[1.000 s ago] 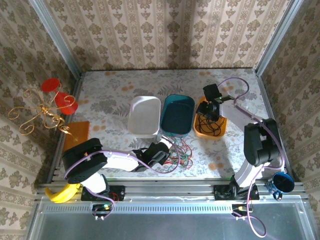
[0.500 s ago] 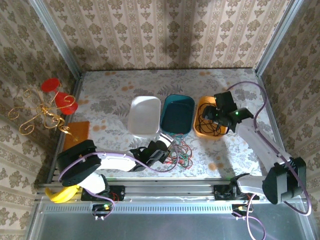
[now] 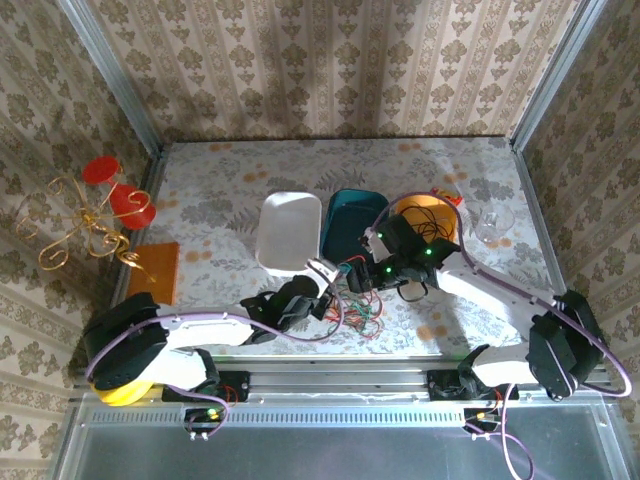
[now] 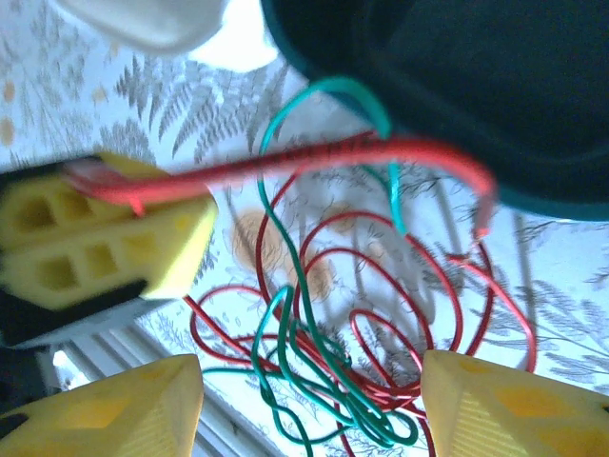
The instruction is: Untangle the cables
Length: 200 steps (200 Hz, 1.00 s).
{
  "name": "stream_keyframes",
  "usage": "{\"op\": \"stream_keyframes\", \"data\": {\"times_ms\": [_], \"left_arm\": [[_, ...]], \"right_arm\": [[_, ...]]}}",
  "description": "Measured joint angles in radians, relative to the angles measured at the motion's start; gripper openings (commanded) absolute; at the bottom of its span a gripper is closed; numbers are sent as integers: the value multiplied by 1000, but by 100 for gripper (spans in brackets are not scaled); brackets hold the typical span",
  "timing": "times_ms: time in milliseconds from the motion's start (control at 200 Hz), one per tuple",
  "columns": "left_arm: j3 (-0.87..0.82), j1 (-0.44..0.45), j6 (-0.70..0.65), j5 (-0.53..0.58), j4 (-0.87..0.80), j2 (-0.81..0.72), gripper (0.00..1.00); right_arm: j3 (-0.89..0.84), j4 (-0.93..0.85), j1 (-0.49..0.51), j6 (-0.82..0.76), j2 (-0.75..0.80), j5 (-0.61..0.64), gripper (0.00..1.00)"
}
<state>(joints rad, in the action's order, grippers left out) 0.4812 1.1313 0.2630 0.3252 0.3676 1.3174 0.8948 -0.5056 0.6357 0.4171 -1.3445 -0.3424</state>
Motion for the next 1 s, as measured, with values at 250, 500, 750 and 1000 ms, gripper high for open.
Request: {"op": "stream_keyframes", "data": {"times_ms": [250, 500, 750, 1000], "left_arm": [[-55, -47, 34, -18, 7, -64, 0], [-62, -58, 45, -49, 7, -90, 0], [-62, -60, 45, -71, 3, -96, 0], [-62, -60, 95, -5, -42, -157, 0]], "right_arm": [[-7, 14, 60, -25, -105, -17, 54], [-21, 41, 66, -27, -161, -10, 56], [-2, 60, 89, -47, -227, -6, 31], [-13, 61, 89, -39, -225, 82, 15]]}}
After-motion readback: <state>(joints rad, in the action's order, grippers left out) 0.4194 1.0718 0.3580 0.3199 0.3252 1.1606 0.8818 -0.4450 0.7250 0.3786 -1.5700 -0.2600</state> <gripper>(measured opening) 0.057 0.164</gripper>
